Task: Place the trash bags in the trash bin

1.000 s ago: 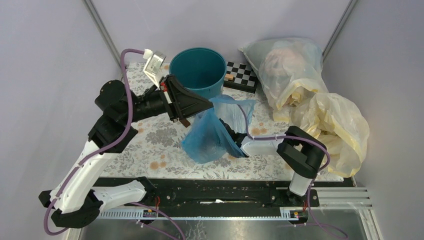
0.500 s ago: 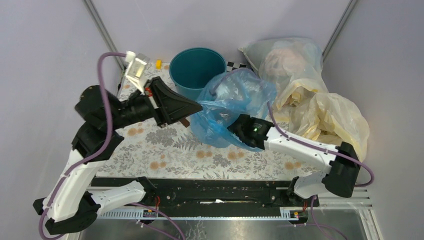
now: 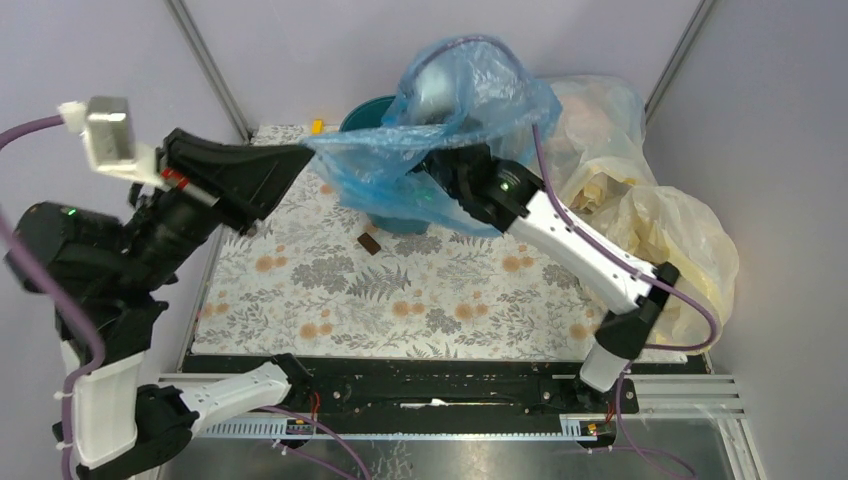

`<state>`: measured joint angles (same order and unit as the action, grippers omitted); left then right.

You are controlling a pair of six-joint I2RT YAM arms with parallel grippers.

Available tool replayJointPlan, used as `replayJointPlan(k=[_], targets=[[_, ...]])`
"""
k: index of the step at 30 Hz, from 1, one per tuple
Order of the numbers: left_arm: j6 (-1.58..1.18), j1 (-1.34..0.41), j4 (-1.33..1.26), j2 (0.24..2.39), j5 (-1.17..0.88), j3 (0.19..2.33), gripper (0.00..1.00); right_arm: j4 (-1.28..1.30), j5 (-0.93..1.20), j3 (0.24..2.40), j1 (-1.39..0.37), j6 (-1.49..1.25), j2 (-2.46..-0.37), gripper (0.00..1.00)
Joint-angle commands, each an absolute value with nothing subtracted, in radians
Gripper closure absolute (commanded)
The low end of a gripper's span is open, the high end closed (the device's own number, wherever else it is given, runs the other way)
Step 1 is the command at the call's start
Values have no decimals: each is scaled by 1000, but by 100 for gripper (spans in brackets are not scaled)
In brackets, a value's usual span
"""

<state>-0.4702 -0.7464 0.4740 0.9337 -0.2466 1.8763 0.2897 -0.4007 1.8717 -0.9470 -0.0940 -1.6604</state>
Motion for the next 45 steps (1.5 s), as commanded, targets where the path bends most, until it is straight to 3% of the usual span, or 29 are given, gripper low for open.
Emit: replayJointPlan(k=[1, 9, 24, 31, 39, 45], targets=[[-326, -748, 573, 1046, 167, 1901, 100, 456, -324, 2096, -863, -60, -1829, 100], [-189, -749, 425, 1105, 398, 1835, 100, 610, -166, 2464, -750, -77, -2124, 100], [-268, -623, 339, 1187, 357, 1705, 100, 583, -71, 2339, -750, -106, -2321, 100], [-359, -479, 369, 1285, 183, 1714, 100, 615, -67, 2372, -729, -87, -2384, 98], [-447, -288, 411, 1408, -27, 1753, 100, 650, -38, 2425, -722, -84, -2377, 88], [-479, -217, 385, 1418, -107, 1756, 100, 639, -36, 2461, -721, -83, -2283, 72]])
